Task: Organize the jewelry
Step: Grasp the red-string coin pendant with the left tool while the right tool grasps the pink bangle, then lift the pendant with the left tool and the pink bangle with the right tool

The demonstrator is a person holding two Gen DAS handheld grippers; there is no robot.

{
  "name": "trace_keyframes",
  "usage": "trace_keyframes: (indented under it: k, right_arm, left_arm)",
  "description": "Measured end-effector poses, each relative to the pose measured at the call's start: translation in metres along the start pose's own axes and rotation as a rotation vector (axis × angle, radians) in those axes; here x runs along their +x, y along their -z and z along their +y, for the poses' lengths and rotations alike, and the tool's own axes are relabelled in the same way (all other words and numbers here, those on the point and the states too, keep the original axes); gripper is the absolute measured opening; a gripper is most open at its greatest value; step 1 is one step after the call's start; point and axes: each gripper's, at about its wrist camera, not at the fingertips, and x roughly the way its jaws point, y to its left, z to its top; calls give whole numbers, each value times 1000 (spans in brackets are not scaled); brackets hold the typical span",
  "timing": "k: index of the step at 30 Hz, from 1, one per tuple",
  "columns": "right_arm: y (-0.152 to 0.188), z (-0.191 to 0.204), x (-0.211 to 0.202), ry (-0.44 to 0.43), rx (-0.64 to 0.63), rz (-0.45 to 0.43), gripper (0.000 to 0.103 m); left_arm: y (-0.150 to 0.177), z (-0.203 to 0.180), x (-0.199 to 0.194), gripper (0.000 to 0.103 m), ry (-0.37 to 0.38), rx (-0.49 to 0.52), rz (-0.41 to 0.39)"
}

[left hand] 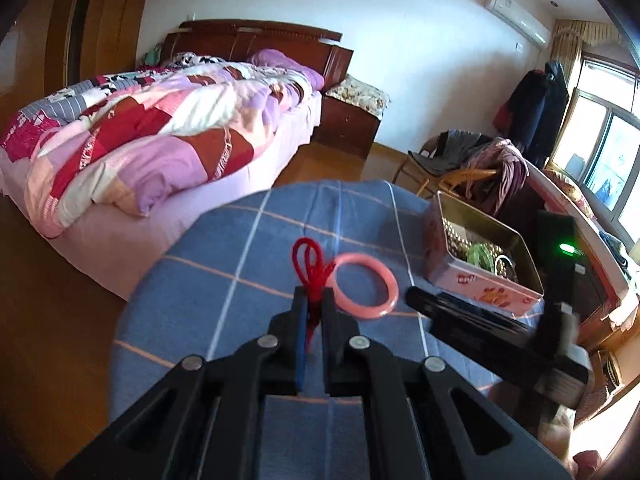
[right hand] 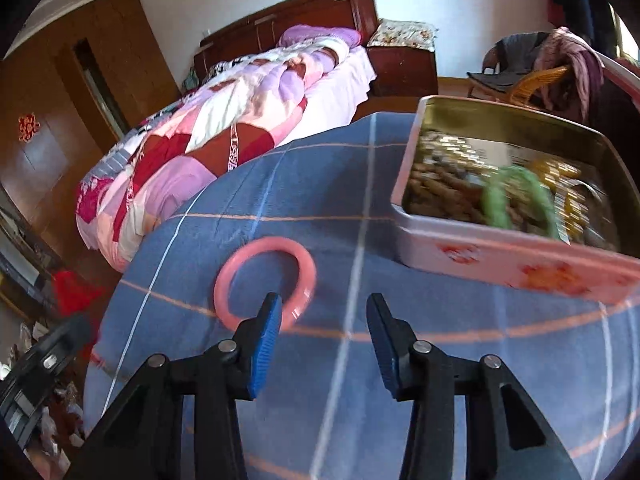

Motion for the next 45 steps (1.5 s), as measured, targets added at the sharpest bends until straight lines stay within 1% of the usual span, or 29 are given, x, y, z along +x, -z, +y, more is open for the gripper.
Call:
trace_keyframes:
  k: [3, 4, 7, 8, 10, 11, 14, 17, 20, 25, 28, 31, 36, 42, 45]
  right_arm:
    - [-7, 12, 21, 42, -40, 27, 44]
    - [-9, 18, 24, 67, -65, 13, 43]
    - [-10, 33, 31, 134, -139, 15, 38]
    - [-9, 36, 33, 153, -160, 18, 27]
    - [-8, 39, 32, 158, -183, 17, 11]
    - [-7, 39, 31, 153, -189, 17, 10]
    - [-3, 38, 28, 158, -206, 18, 9]
    - [5, 29, 17, 155, -175, 20, 9]
    - [18, 23, 2, 157, -170, 17, 9]
    - [36, 7, -44, 171, -119, -36, 9]
    - [47, -5, -75, 175, -87, -71, 9]
    - [57, -13, -101, 181, -61, -98, 9]
    - [75, -29, -146, 201, -23, -154, 9]
    - [93, -49, -187, 240, 3, -206, 9]
    - [102, -61, -201, 259, 27, -215, 9]
  left_arm:
    - [0, 0, 1, 6, -10, 8, -2]
    - [0, 1, 2, 6, -16, 11, -1]
    - [1, 2, 6, 6, -34, 21, 5]
    - [1, 3, 7, 6, -36, 20, 9]
    - [1, 5, 9, 6, -38, 13, 15]
    - [1, 5, 10, 6, -37, 10, 16]
    - [3, 5, 9, 6, -38, 10, 16]
    - [3, 2, 8, 6, -44, 22, 15]
    - [5, -3, 5, 7, -51, 34, 18]
    - [9, -19, -2, 6, -78, 80, 16]
    - [13, -28, -10, 7, -70, 92, 12]
    - [18, -39, -18, 6, -79, 118, 2]
    - [29, -61, -34, 6, -64, 161, -6]
    - [40, -85, -50, 6, -42, 212, -5]
    - [45, -96, -55, 6, -31, 236, -3]
